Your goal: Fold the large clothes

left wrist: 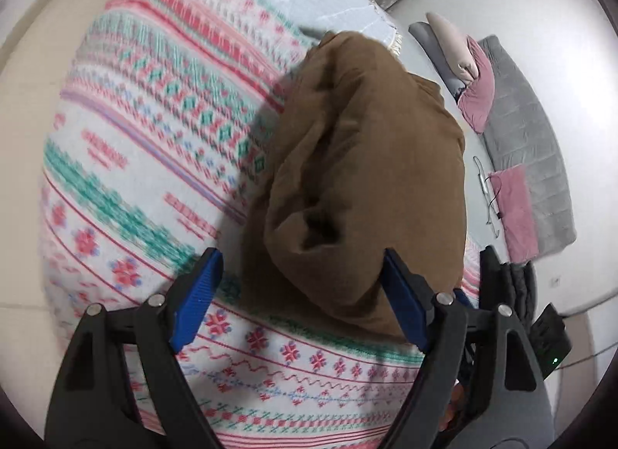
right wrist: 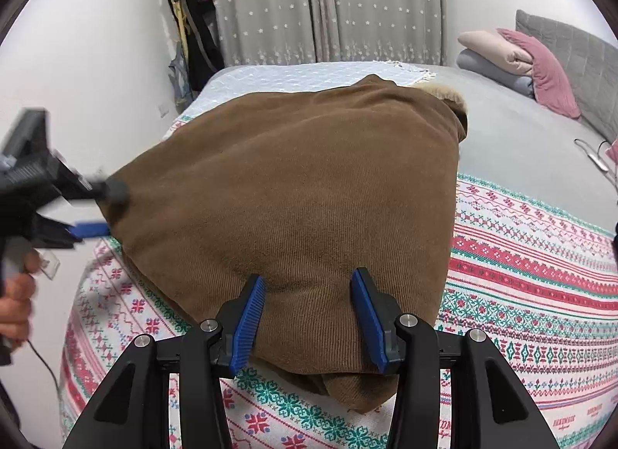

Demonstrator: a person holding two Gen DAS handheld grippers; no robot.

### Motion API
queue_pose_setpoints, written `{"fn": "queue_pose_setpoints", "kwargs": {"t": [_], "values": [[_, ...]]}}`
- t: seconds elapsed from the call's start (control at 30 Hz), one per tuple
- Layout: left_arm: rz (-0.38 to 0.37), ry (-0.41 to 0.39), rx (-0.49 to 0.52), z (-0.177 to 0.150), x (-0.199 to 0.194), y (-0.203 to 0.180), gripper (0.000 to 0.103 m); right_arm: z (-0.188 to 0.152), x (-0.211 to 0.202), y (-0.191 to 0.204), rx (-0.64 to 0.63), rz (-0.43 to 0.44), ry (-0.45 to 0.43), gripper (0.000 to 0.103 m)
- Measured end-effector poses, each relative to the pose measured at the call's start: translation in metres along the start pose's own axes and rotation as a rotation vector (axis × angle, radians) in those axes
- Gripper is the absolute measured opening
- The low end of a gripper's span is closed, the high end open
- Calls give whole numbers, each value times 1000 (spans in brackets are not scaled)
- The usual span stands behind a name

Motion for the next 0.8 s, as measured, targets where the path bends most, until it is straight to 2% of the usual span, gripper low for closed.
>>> {"fn": "queue_pose_setpoints", "kwargs": {"t": [0.1, 0.27, 0.33, 0.47, 0.53, 0.57, 0.6, 0.8], "values": [[-47, 19, -22, -3, 8, -3, 82, 0, -4, -11, 31, 67, 0, 47], [0, -23, -9, -6, 15, -12, 83, -1, -7, -11, 46, 84, -5, 47], [11, -28, -10, -6, 19, -14, 76, -2, -8, -12, 56, 100, -11, 48], [11, -34, -27, -3, 16, -14, 71, 0, -16, -32, 140, 225, -21, 49], [3, -36, -40, -3, 17, -11, 71, 4, -17, -54, 233, 294, -12, 59], [1, -36, -42, -2, 18, -10, 71, 6, -17, -66, 280, 310, -9, 73], [-1, -35, -45, -2, 18, -9, 71, 9, -14, -85, 357, 314, -5, 79], [-11, -32, -52, -4, 21, -4, 72, 45, 26, -151, 536, 408, 45, 79]]}}
Point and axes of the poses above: each gripper's, at about its wrist camera, not at the fingertips, and x roughly the way its jaws point, y to its left, z to its top, the point moved 1 cm from there along x, roughly the way its jaws point, and after that the axes turned 6 degrees about y, right-handed, at the moved point
